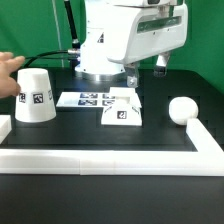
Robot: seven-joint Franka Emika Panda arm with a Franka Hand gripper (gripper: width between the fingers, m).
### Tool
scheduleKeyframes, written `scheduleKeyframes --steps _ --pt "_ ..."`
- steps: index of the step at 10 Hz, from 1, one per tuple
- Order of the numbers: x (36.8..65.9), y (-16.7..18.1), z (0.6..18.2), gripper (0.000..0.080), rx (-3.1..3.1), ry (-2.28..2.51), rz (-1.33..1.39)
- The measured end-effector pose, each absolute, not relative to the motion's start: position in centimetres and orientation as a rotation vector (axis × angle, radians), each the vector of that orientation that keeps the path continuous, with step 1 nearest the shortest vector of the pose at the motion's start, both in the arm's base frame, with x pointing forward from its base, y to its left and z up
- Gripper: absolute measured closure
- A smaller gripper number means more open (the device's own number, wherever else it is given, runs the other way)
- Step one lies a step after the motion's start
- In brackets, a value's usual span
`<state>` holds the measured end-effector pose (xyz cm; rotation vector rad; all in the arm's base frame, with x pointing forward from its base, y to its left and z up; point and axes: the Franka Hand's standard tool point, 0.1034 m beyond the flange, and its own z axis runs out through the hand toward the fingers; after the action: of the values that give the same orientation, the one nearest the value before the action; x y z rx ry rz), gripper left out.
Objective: Assemble lamp
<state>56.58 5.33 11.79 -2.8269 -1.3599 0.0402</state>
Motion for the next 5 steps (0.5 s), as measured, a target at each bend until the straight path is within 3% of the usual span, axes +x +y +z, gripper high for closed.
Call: scheduleKeyframes --steps 5 --pt "56.57 5.33 11.77 0.01 -2.827 -1.36 0.041"
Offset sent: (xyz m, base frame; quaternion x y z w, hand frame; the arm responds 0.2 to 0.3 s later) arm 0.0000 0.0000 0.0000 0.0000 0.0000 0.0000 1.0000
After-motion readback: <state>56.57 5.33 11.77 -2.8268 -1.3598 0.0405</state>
